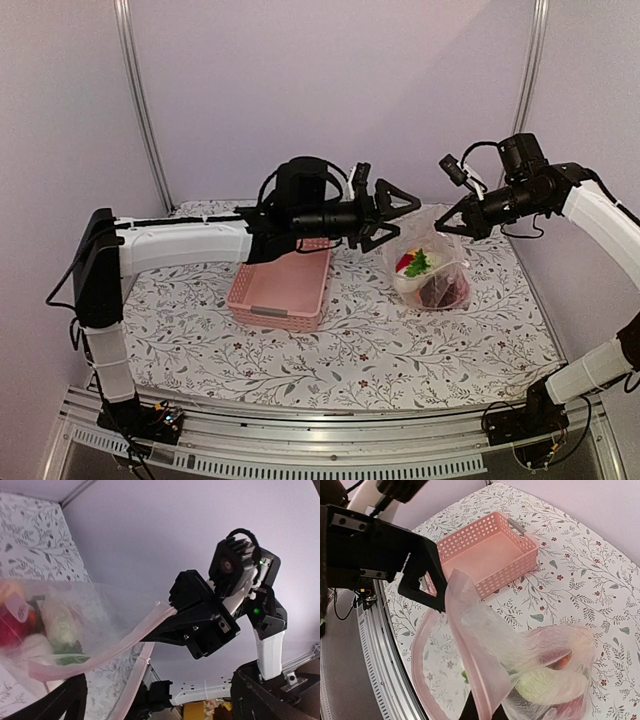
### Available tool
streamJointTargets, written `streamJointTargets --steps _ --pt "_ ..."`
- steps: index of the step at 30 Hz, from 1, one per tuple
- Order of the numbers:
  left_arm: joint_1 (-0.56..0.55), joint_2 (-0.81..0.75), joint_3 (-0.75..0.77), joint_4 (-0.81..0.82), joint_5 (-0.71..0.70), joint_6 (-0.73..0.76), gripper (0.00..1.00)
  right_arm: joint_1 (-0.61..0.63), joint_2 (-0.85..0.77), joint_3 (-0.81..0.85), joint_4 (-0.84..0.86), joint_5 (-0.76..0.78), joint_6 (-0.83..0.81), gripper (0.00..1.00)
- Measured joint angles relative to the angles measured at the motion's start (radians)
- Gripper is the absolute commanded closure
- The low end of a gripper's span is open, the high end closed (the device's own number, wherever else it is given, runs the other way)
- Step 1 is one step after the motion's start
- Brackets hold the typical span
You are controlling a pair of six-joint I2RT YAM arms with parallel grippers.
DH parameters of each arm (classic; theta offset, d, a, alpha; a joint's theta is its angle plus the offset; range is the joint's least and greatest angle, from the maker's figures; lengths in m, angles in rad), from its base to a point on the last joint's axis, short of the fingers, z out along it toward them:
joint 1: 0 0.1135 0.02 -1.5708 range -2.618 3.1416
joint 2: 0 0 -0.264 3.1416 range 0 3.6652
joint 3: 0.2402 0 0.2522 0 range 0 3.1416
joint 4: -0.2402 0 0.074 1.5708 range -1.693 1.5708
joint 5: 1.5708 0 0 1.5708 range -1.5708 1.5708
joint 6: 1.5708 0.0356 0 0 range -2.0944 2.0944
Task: Place the food in the zip-top bag and seal the zipper
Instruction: Place the fake vegetable in the zipper food storage bag, then pass from the left arm to the right
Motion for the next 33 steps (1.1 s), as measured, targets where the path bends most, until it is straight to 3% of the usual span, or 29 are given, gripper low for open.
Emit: streamJointTargets --steps 5,9,13,18,25,33 --pt "-0.043 -0.243 -0.113 -0.092 -0.230 0.405 0.00 -0.010 0.000 0.065 -0.015 0.002 -0.001 1.00" --pt "-0.160 -0.399 -0.261 -0.082 -0.433 0.785 0.02 -0.010 0.002 0.073 -0.026 -0.011 -0.005 1.00" --pt "-0.269 -0.400 -0.262 -0.149 -0.517 1.117 0.20 -0.010 0.025 0.073 -0.040 -0.041 -0.021 1.00" --pt "-0.298 -0.369 -0.180 -0.335 -0.481 1.388 0.34 -0.003 0.038 0.068 -0.047 -0.088 -0.042 1.00" --pt "-0.308 -0.253 0.023 -0.518 -0.472 1.540 0.35 0.012 0.032 0.064 -0.073 -0.103 -0.065 1.00" --pt "-0.327 0.013 0.332 -0.772 -0.554 1.500 0.37 0.019 0.012 0.060 -0.098 -0.094 -0.071 1.00"
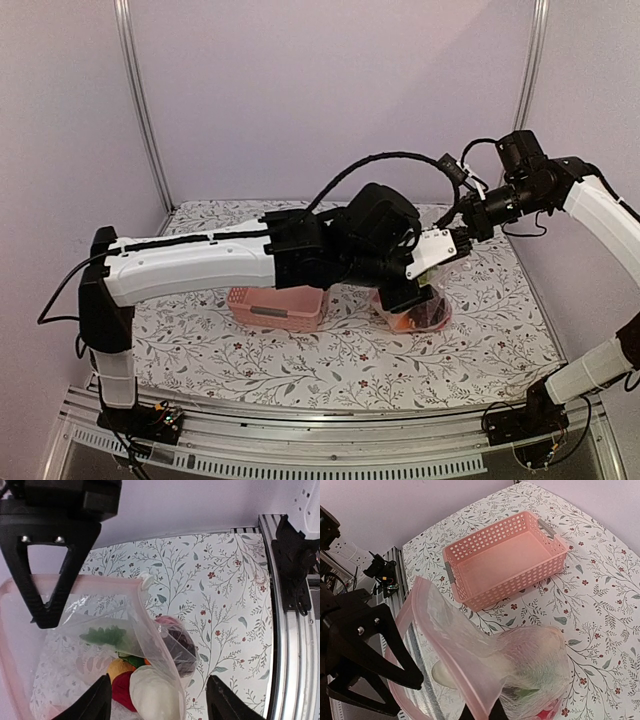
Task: Place the food in the zip-top bag and seal the zipper
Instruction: Pass from the left arm to the right, then hold the zipper food storage bag at the center of the board.
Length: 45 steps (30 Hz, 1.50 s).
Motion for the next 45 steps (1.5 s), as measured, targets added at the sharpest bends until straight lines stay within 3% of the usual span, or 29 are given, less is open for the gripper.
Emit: streamJointTargets --steps 8,14,19,22,28,35,45 --pt "-0.013 0.141 0.134 -0.144 -0.081 -0.059 0.60 0.002 -0.013 -0.024 0.000 0.002 0.003 0.99" --pt "-0.020 0.161 0.163 -0.154 -0.143 -0.063 0.81 0.005 -0.014 -0.035 -0.002 -0.010 0.003 0.99" --pt "-0.020 0.162 0.163 -0.136 -0.164 -0.055 0.92 0.006 -0.014 -0.037 -0.005 -0.029 0.003 0.99" --pt "-0.020 0.160 0.151 -0.101 -0.160 -0.053 1.00 0.006 -0.014 -0.037 -0.008 -0.042 0.003 0.88" --pt "-0.016 0.103 0.037 -0.013 -0.143 -0.076 1.00 -0.015 -0.013 0.019 -0.035 -0.086 -0.005 0.61" --pt "-0.011 -0.102 -0.137 0.112 -0.112 -0.143 1.00 -0.117 -0.033 0.111 -0.024 -0.164 -0.015 0.50" --pt "0.006 -0.226 -0.293 0.281 -0.101 -0.218 1.00 -0.120 -0.167 -0.058 0.033 -0.278 -0.080 0.34"
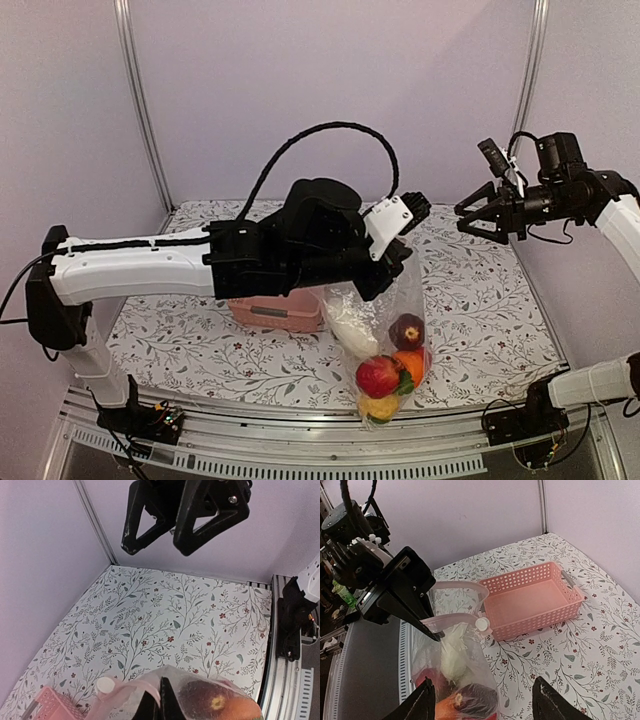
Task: Place the food in the zip-top bag and seal the zipper
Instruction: Hold the zipper food storage bag at the center of the board.
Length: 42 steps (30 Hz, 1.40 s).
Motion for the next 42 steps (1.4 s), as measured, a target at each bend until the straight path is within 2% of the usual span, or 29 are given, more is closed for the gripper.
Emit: streamJointTargets --steps 6,13,17,24,28,42 --pt "0.002 -0.001 -0.048 0.031 0.035 -0.011 0.99 0.000 -0.059 -0.098 0.094 -0.001 -0.012 0.39" --pt "0.002 -0.042 -0.086 0.053 0.133 0.019 0.96 0.001 0.084 -0.098 0.186 -0.035 0.010 0.42" --pt "0.002 -0.088 -0.099 0.050 0.189 0.095 0.95 0.001 0.153 -0.098 0.183 -0.047 0.019 0.39" --pt "0.014 -0.144 -0.117 0.043 0.261 0.272 0.95 0.001 0.124 -0.115 0.206 -0.090 0.031 0.39" --pt "0.035 -0.131 -0.105 -0.009 0.286 0.322 0.95 0.001 0.119 -0.133 0.220 -0.089 0.048 0.39" --pt "0.045 -0.098 -0.173 -0.001 0.401 0.248 0.93 0.086 0.089 -0.220 0.276 -0.090 0.040 0.46"
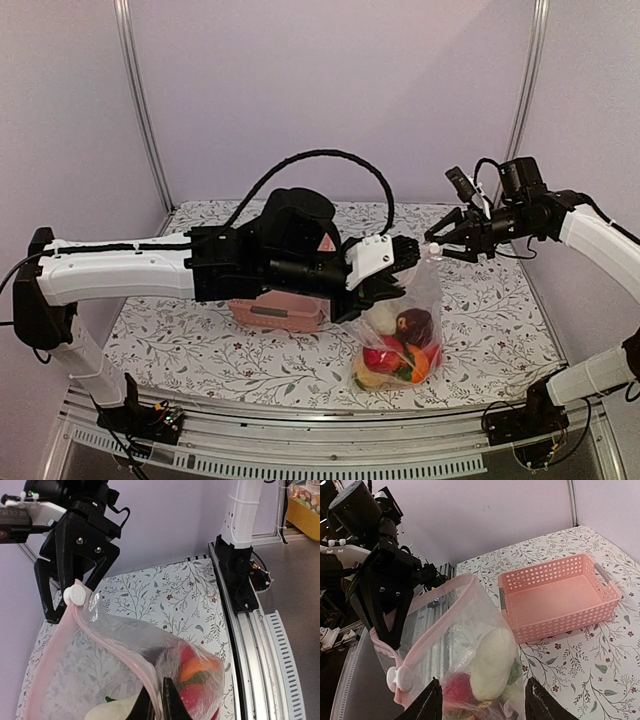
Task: Place the food in the zip-top bag and seal the zipper
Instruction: Hold the zipper food storage bag at the center of the board.
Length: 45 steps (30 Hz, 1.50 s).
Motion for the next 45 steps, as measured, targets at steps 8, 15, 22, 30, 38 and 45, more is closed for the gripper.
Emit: streamJointTargets --steps 8,15,22,30,38,45 --pt "0.000 0.000 0.000 0.018 -0.009 -0.024 0.93 0.032 -0.026 0.001 -0.032 0.002 -0.058 0.50" --pt "0.000 0.000 0.000 0.019 -0.013 -0.025 0.93 -0.025 -0.096 0.032 -0.069 0.070 -0.081 0.51" --pt "0.000 0.000 -0.002 0.020 -0.016 -0.025 0.93 -0.072 -0.104 0.038 -0.172 0.052 -0.226 0.45" --pt "0.000 0.000 -0.008 0.021 -0.016 -0.025 0.92 0.011 -0.148 -0.008 -0.152 0.069 -0.256 0.48" --pt "0.000 0.000 -0.008 0.021 -0.016 -0.025 0.92 0.055 -0.147 -0.016 -0.124 0.080 -0.244 0.55" --pt "0.000 0.000 -0.008 0.021 -0.017 -0.024 0.92 0.070 -0.132 -0.031 -0.101 0.079 -0.222 0.61"
